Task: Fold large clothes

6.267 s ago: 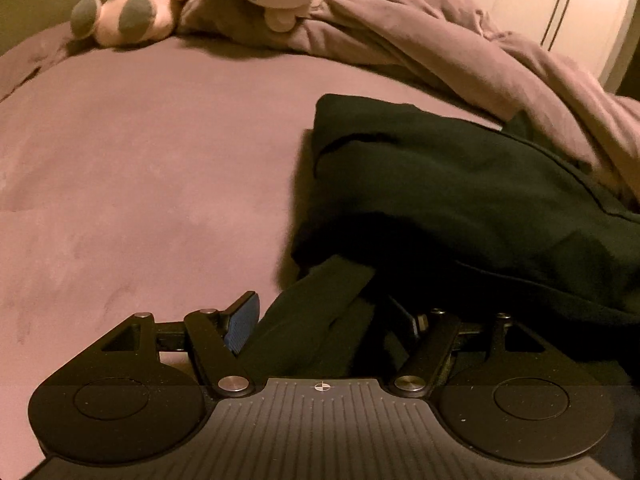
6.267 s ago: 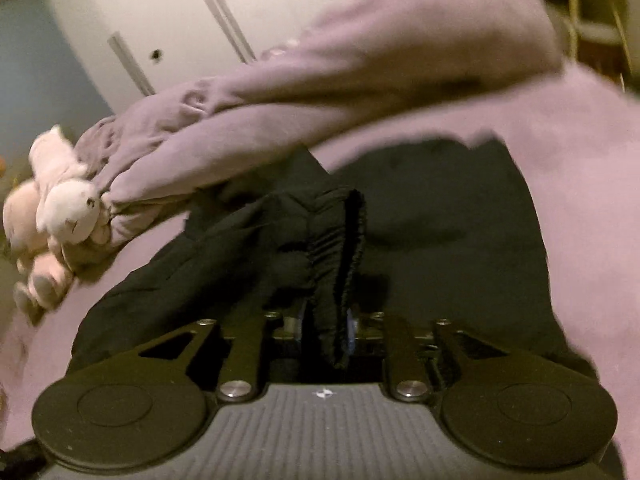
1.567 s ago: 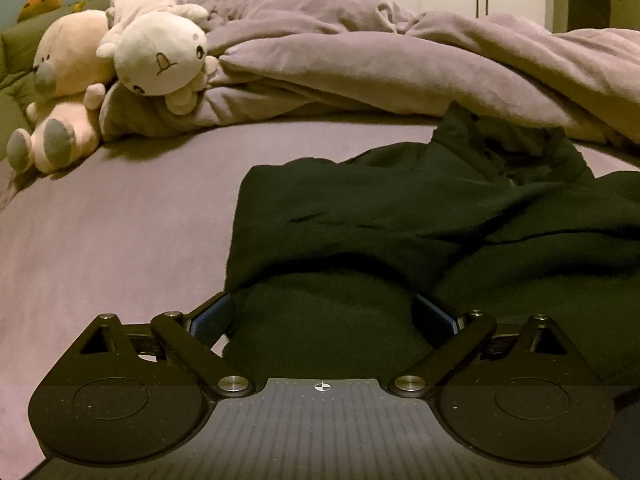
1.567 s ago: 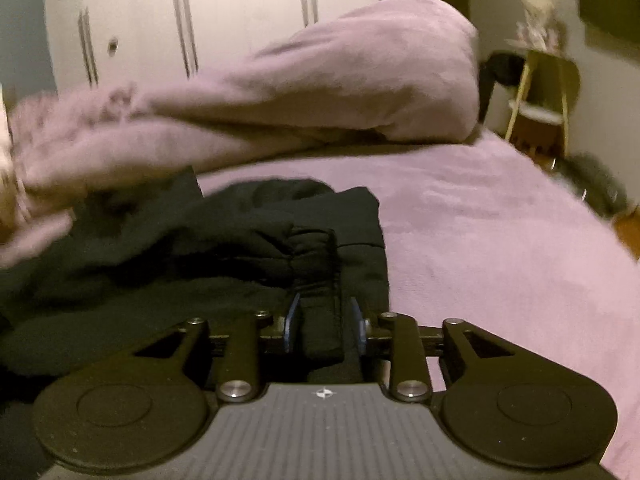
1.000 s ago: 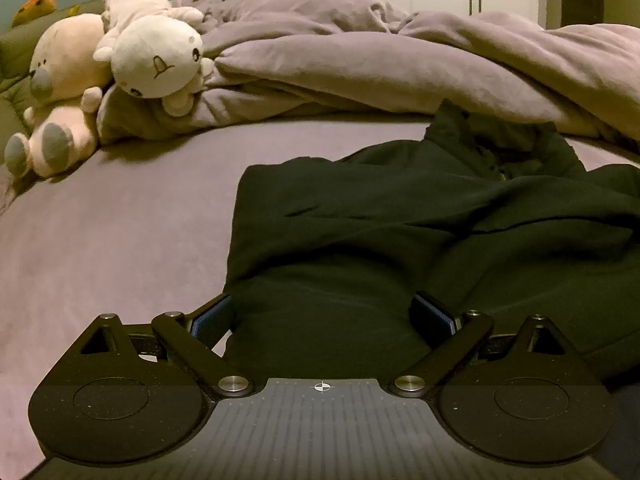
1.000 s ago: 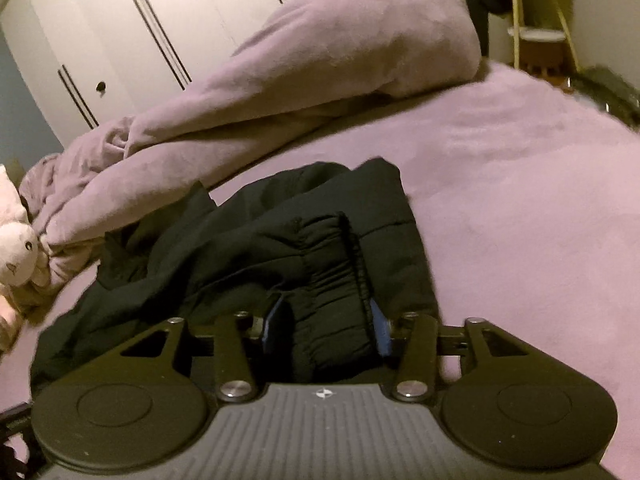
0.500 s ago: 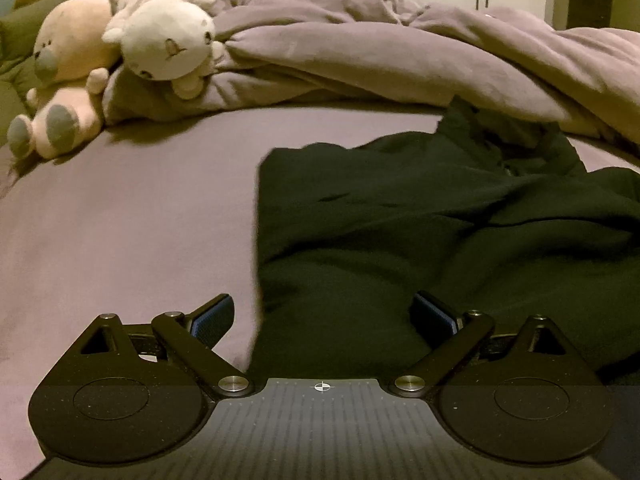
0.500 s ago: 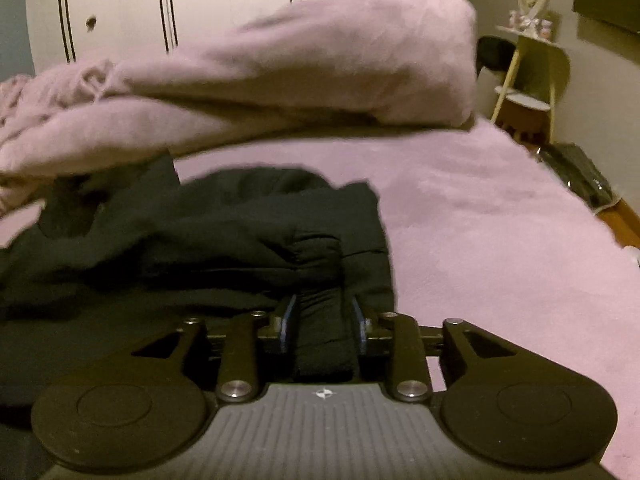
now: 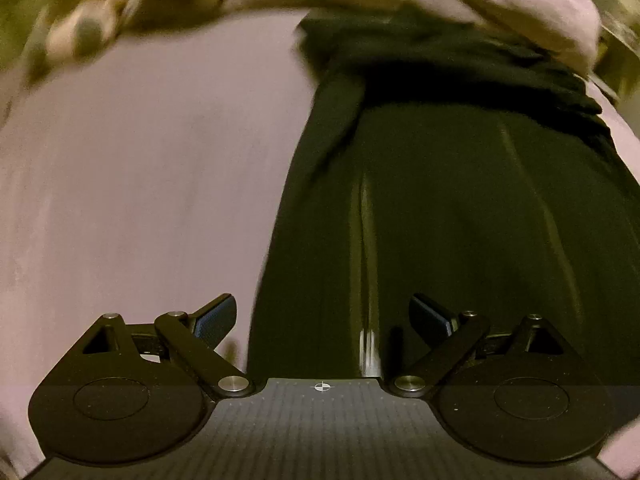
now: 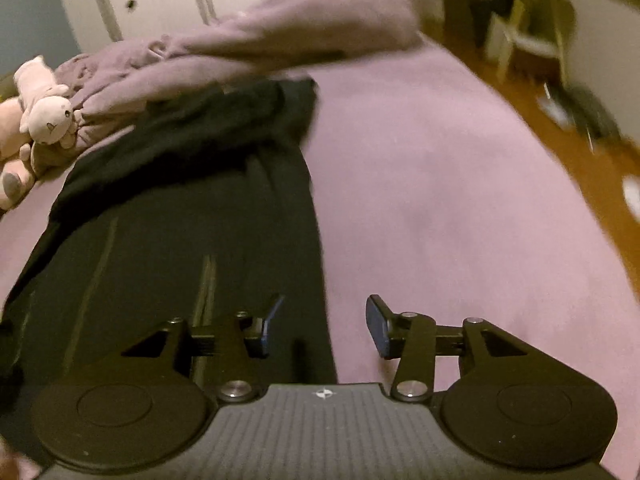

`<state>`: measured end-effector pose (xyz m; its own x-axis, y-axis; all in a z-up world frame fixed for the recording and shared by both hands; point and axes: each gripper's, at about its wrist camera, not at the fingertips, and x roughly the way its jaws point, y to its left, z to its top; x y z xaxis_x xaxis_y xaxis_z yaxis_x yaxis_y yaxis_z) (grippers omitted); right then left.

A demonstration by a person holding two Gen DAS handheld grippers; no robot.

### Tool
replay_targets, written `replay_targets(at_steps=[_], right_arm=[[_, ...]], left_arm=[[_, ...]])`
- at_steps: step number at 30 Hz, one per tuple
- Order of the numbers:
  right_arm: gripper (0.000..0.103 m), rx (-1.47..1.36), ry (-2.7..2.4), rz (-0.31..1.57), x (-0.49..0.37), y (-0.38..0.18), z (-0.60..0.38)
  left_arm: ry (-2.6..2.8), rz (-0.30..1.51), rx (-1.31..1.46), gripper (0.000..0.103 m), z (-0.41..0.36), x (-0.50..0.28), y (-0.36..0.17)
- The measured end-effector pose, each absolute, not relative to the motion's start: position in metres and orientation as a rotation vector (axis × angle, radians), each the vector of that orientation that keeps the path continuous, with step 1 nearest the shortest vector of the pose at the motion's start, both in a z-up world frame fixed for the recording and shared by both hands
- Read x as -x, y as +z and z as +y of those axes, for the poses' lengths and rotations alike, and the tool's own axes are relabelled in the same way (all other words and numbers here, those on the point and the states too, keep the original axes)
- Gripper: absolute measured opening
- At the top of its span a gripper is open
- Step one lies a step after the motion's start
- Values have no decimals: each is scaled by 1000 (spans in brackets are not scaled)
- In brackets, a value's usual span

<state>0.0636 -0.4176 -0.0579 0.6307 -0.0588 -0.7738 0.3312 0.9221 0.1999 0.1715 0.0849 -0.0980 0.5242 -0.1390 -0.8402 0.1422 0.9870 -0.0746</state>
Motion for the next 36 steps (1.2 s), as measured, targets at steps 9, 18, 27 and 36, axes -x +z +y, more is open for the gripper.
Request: replay_targets(at_steps=[9, 18, 27, 36], right_arm=[[40, -552, -127, 975, 4, -98, -406], [18, -594, -113, 975, 7, -104, -407], [20, -744, -77, 992, -2, -113, -421], [27, -728, -43, 1019, -11, -117, -416]], left_arm=[[-76, 1055, 260, 90, 132, -107, -111], [-115, 1111, 327, 62, 158, -118, -117], [-187, 1115, 379, 61, 173, -124, -121], [-239, 1151, 328, 73, 160, -138, -134]])
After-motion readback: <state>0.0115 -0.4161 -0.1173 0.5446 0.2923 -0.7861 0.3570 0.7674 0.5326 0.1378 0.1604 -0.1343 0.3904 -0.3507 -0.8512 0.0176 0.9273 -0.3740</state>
